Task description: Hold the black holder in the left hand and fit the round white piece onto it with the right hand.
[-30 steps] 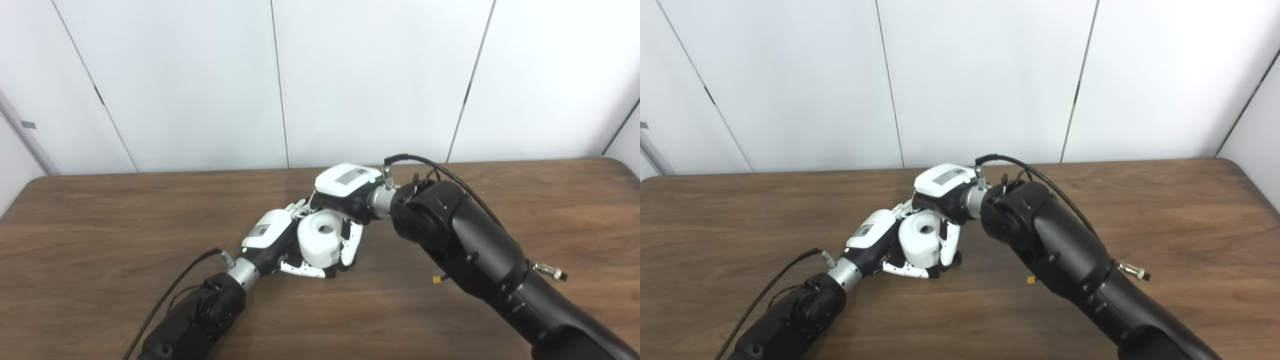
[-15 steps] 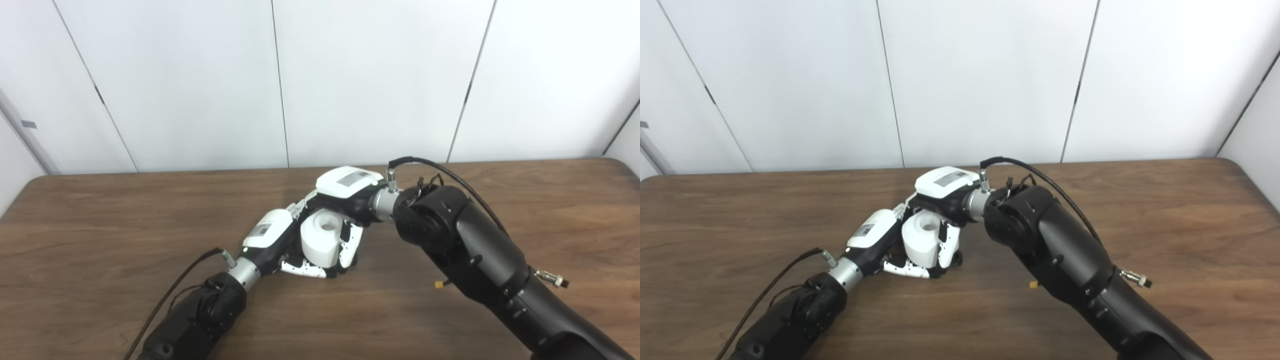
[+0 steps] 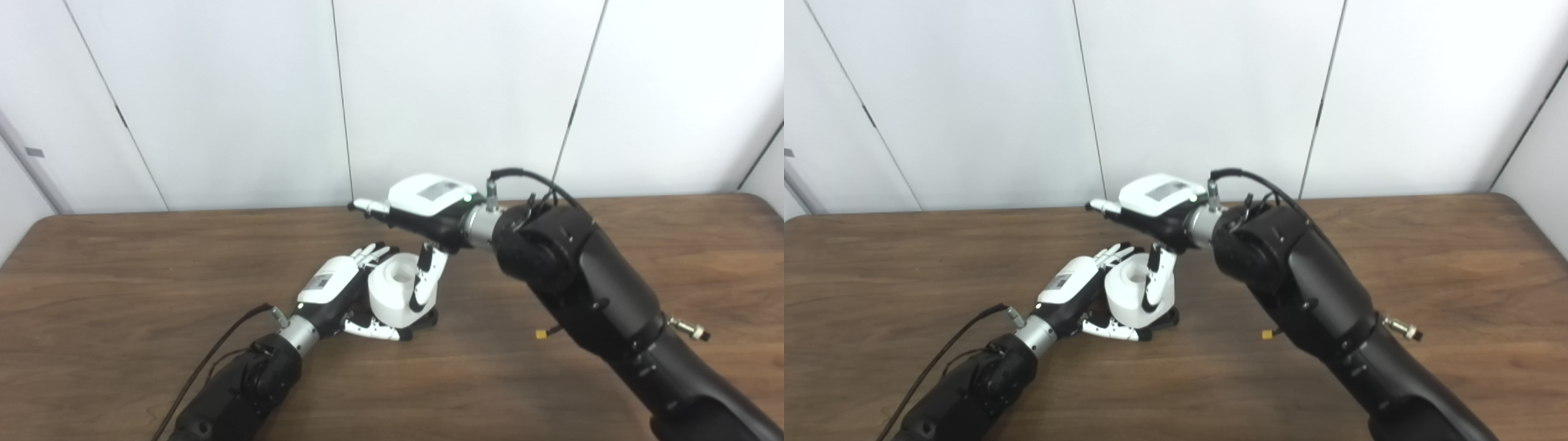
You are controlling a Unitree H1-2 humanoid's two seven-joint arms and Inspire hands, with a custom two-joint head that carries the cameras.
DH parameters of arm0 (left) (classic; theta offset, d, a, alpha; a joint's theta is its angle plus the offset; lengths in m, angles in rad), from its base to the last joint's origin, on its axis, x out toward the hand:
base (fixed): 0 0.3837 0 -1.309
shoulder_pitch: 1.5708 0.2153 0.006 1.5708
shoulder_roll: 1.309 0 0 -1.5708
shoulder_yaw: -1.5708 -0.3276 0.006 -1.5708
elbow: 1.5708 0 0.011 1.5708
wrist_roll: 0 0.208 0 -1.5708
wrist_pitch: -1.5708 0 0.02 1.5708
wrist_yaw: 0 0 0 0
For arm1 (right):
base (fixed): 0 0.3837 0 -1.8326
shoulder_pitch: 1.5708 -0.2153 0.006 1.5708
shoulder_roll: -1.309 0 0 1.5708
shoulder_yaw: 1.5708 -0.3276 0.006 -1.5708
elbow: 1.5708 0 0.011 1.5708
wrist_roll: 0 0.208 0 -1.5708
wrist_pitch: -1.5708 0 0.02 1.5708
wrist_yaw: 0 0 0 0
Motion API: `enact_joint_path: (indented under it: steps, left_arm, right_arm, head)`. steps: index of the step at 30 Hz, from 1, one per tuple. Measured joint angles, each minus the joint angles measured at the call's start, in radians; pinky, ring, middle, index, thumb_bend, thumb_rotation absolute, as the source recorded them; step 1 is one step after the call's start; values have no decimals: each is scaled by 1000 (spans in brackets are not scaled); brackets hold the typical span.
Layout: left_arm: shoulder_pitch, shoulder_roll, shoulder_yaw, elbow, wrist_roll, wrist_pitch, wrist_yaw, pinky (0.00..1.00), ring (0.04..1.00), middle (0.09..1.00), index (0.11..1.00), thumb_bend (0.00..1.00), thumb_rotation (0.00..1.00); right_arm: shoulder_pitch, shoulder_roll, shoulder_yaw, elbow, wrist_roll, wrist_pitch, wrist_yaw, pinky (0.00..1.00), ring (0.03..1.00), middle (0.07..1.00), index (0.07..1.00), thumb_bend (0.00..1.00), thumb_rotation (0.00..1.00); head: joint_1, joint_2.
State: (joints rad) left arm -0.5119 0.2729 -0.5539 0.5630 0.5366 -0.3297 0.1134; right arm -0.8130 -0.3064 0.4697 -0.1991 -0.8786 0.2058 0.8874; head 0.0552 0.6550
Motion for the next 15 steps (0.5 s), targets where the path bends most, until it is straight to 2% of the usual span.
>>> enact_joint_path:
  steps: [4, 7, 10, 11, 12, 13, 14, 15]
  left_arm:
    - [-1, 0, 0, 2, 0, -1, 0, 1000, 1000, 948, 482, 525, 68]
    - [-1, 0, 1, 3, 0, -2, 0, 1000, 1000, 949, 482, 525, 67]
    - [-1, 0, 3, 5, 0, -5, 0, 1000, 1000, 948, 481, 525, 67]
    - [-1, 1, 4, 6, 0, -5, 0, 1000, 1000, 947, 481, 525, 67]
    - [-1, 0, 5, 7, -1, -6, 0, 1000, 1000, 946, 481, 525, 67]
    - [-1, 0, 5, 7, -1, -6, -1, 1000, 1000, 946, 481, 525, 67]
    - [-2, 0, 5, 7, -1, -6, -2, 1000, 1000, 944, 481, 525, 67]
    - [-2, 0, 5, 7, -1, -6, -3, 1000, 1000, 943, 481, 525, 68]
  right_arm:
    - [-20, -20, -31, -45, 23, 21, 45, 600, 815, 926, 1000, 1000, 266]
    - [-35, -62, -57, -73, 53, 30, 89, 598, 842, 943, 1000, 1000, 284]
    - [-61, -106, -102, -105, 114, 85, 165, 601, 876, 975, 1000, 1000, 246]
    - [-71, -116, -114, -108, 145, 108, 188, 554, 830, 983, 1000, 1000, 226]
    - [-78, -130, -134, -108, 192, 122, 208, 536, 730, 973, 999, 1000, 221]
    - [-86, -147, -153, -108, 239, 133, 226, 531, 696, 970, 998, 1000, 219]
    - [-89, -162, -169, -108, 285, 146, 234, 597, 741, 930, 956, 1000, 212]
    - [-89, -178, -194, -108, 326, 148, 238, 607, 748, 875, 900, 1000, 210]
  head:
    - [-2, 0]
    - [-2, -2]
    - [-2, -6]
    - [-2, -8]
    - [-2, -8]
    - [0, -9]
    - [0, -9]
    - [0, -9]
